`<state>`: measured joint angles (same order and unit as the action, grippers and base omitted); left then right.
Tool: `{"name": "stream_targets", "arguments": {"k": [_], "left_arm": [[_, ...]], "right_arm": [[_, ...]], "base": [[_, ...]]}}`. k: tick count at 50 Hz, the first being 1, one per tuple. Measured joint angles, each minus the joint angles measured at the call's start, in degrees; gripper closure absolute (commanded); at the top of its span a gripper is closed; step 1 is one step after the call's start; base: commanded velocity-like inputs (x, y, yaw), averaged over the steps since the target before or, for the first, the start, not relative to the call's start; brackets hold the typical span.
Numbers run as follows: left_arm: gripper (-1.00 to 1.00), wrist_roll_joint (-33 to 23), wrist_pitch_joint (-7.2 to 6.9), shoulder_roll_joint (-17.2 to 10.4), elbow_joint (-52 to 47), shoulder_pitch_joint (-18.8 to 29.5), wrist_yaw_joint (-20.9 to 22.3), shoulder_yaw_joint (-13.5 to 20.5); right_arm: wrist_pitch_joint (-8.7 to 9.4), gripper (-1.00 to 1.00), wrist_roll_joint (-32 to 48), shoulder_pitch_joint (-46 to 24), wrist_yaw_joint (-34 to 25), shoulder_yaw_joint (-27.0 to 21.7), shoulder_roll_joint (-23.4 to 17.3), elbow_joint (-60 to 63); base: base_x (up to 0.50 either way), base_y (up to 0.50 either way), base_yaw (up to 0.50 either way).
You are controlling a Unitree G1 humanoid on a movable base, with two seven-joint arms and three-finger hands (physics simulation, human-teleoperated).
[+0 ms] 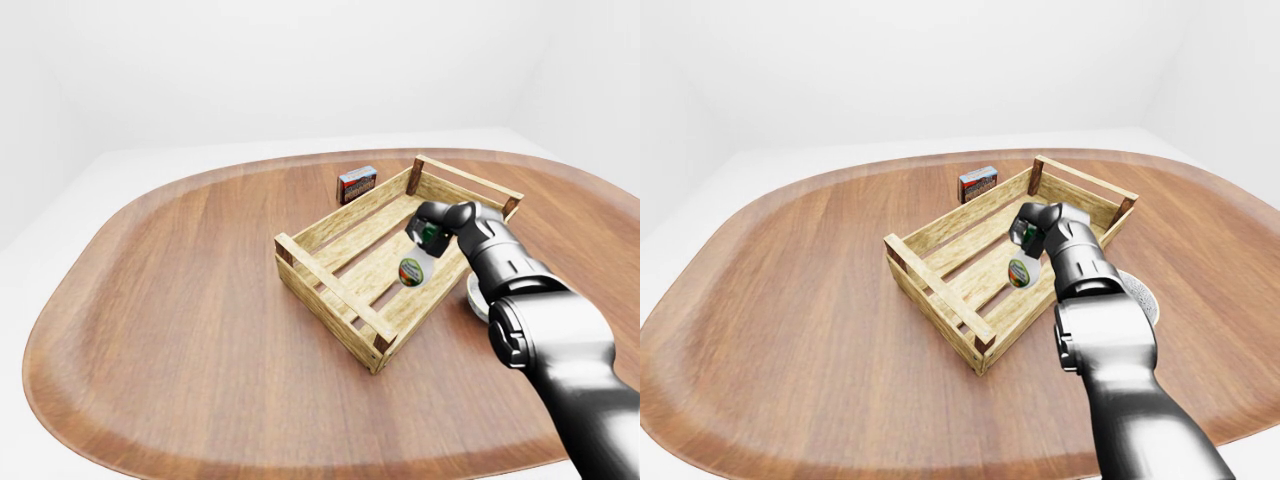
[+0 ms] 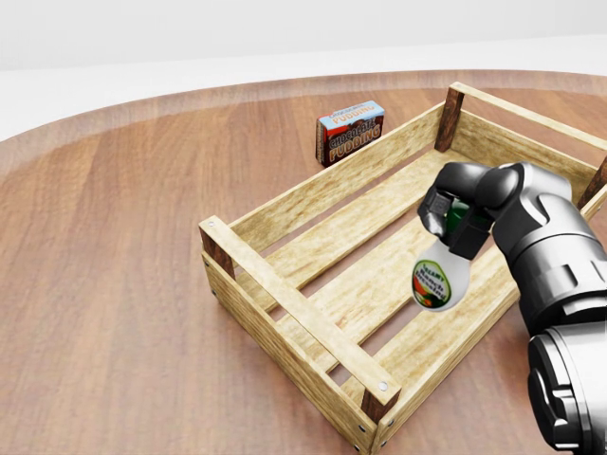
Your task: Pick up the salad dressing and put it in the tray.
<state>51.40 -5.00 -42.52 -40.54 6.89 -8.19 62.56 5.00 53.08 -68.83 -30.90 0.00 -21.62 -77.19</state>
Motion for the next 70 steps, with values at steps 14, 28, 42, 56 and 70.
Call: {"name": "stream_targets", "arguments": {"k": [14,28,42,56,70], "left_arm": [[-1.00,-0.2,0.00,0.1,-0.3,0.2,-0.1,-0.4],[-1.00,-0.5,0.00,0.4,-0.5,0.2,0.0,-0.6],[-1.00,-0.6,0.00,0.6,-0.6,0.2,0.2,-0.7],[-1.00,-0.6,0.00,0.7,-0.8,0.2,0.2,-0.8],[-1.00,-0.6,0.00,0.8,-0.8,0.2,0.2,-0.9]], "right_arm": [[0.00,1.00,-0.3,1.3,0.1,-0.5,-1.6,0.4],[0.00,1.00,-0.9,1.6,0.4,-0.6,-2.1,0.5],[0.00,-1.00,-0.1,1.6,1.7,-0.6,-2.0,0.9],[0.00,-1.00,-0.4,3.0,2.3,-0.7,-1.7,1.2],[0.00,-1.00,0.4,1.8,-0.2,0.2,-1.8,2.5]], "base": [[0.00,0.00,0.00],[0.00,0.00,0.00],[0.00,0.00,0.00],[0.00,0.00,0.00],[0.00,0.00,0.00]]}}
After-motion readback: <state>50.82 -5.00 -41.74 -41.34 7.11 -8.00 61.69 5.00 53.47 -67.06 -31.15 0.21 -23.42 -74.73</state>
